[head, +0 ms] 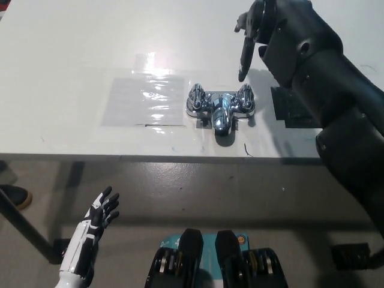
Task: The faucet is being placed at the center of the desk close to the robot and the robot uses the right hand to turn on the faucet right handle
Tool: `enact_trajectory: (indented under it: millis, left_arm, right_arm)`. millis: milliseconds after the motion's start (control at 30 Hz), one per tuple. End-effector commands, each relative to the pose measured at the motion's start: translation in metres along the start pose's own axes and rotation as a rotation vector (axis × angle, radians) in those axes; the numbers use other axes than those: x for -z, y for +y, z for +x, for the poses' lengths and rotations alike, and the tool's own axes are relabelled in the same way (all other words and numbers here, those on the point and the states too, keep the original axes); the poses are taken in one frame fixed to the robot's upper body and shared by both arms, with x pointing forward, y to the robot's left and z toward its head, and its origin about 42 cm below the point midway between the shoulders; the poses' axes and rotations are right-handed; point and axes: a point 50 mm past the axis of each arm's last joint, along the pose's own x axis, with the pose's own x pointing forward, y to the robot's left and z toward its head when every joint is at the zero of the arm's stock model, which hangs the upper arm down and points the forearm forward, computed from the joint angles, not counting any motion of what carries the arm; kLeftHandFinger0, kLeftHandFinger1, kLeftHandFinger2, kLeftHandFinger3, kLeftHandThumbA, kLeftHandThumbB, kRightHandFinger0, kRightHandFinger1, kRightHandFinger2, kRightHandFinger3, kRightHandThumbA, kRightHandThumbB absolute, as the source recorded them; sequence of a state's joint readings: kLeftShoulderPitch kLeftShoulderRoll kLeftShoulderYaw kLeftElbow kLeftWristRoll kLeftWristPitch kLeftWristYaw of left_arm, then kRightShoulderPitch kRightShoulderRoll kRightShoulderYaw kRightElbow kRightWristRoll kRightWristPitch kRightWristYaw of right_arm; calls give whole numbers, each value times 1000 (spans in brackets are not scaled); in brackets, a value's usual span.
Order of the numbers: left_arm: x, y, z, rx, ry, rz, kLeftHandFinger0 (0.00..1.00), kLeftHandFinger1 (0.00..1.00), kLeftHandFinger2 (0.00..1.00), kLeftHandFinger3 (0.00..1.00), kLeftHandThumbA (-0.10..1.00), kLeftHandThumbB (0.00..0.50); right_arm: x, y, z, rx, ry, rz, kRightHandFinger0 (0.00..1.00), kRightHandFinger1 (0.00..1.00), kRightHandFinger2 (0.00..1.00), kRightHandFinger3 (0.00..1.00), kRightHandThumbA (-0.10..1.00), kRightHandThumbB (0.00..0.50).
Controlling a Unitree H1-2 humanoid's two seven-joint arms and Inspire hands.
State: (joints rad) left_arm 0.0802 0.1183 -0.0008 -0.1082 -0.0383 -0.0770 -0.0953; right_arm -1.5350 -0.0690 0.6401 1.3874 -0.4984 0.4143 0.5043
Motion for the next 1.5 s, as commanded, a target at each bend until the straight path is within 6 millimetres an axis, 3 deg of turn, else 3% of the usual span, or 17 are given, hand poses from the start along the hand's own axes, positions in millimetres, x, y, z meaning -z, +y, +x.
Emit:
enact_trajectory:
  millis: [0,200,700,833,900,967,1167,1233,1300,1367,1467]
  left_arm:
    - [-11,2,1,13,-64,32,1000,1000,1000,1000,989,205]
    - [-12,3,4,15,-60,30,1000,1000,1000,1000,997,214]
    - [-15,3,4,13,-69,27,1000,1000,1000,1000,985,213]
    - [-15,4,5,17,-72,29,1000,1000,1000,1000,986,210]
    - [-15,3,5,18,-73,26,1000,1000,1000,1000,988,208]
    - [-16,3,6,16,-74,30,1000,1000,1000,1000,993,211]
    - [-18,3,6,14,-68,34,1000,1000,1000,1000,991,215]
    - [-19,4,6,12,-65,35,1000,1000,1000,1000,991,218]
    - [-18,4,6,14,-69,31,1000,1000,1000,1000,987,209]
    - [-19,3,5,14,-69,24,1000,1000,1000,1000,986,213]
    - [-20,3,6,16,-72,26,1000,1000,1000,1000,985,208]
  right_arm:
    - [-10,-8,-6,46,-11,-13,1000,1000,1000,1000,1000,271]
    - [-9,-3,-3,41,-11,-28,1000,1000,1000,1000,1000,317]
    - [-11,13,2,-14,-19,-39,1000,1000,1000,1000,1000,259]
    - [-12,15,3,-14,-9,-48,1000,1000,1000,1000,1000,269]
    - [-12,17,4,-28,-23,-62,1000,1000,1000,1000,1000,243]
    - [-11,18,5,-9,-13,-39,1000,1000,1000,1000,1000,255]
    - [-7,25,8,-56,-7,-23,1000,1000,1000,1000,1000,228]
    - [-5,26,10,-28,-1,-41,1000,1000,1000,1000,1000,245]
    - [0,29,12,-39,-7,13,1000,1000,1000,1000,1000,230]
    - [6,31,15,-48,-21,60,1000,1000,1000,1000,1000,182]
    - [9,32,16,-42,2,56,1000,1000,1000,1000,1000,203]
